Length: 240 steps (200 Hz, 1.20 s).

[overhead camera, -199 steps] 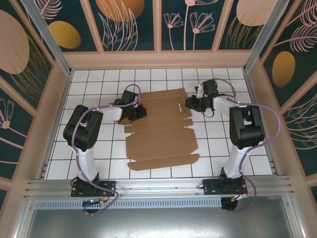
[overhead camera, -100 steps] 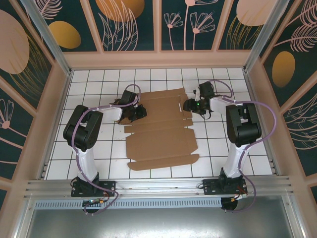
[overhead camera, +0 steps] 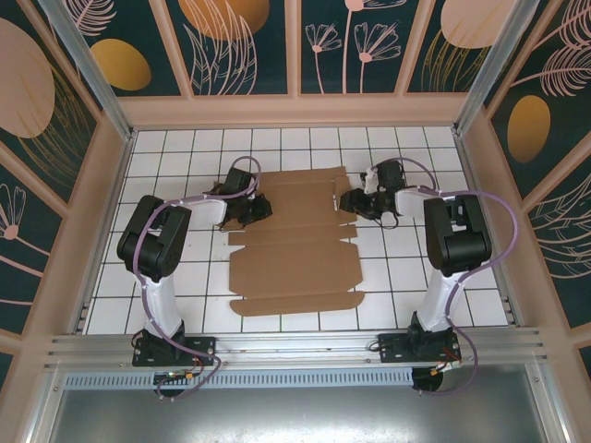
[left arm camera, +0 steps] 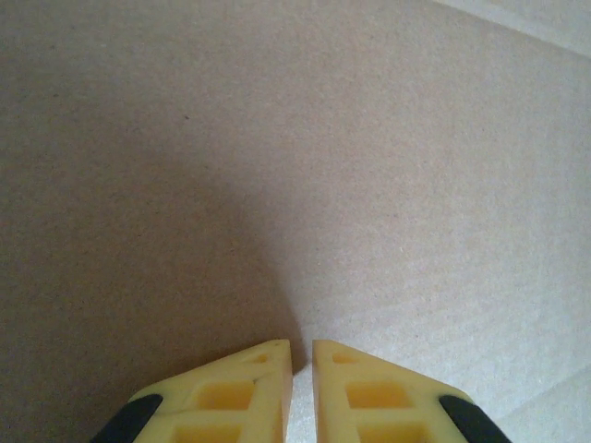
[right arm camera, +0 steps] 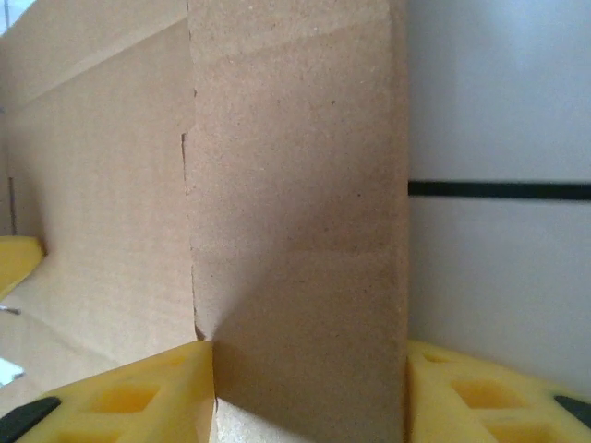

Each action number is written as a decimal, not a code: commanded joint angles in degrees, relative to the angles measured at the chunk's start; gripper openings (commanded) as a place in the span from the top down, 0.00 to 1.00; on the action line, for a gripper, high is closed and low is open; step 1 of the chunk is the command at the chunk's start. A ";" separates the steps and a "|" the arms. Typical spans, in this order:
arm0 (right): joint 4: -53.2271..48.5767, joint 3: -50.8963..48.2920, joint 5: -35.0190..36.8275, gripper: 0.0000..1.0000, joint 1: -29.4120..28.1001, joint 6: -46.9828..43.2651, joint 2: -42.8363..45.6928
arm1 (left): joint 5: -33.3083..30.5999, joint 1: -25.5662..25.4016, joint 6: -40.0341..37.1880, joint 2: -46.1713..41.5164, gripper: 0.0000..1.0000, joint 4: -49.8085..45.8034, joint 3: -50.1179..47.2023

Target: Fold the paper box

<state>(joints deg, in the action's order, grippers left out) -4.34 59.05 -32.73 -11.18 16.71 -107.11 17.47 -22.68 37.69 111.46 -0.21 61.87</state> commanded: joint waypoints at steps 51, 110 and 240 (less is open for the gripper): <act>-9.65 6.38 12.42 0.62 -8.71 -3.71 1.68 | -0.43 -0.48 -0.07 1.35 0.84 -3.84 -2.10; -10.65 6.62 24.35 0.52 -7.62 0.12 3.66 | -2.36 -0.53 -1.68 0.76 0.84 -5.34 -1.11; -9.91 -3.83 28.99 0.91 -17.67 0.73 14.83 | -8.95 -0.52 -9.74 7.50 0.81 -16.92 14.65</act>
<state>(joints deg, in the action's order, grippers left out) -12.12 60.20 -4.69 -24.71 16.95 -88.42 10.79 -23.35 30.15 115.68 -12.53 73.14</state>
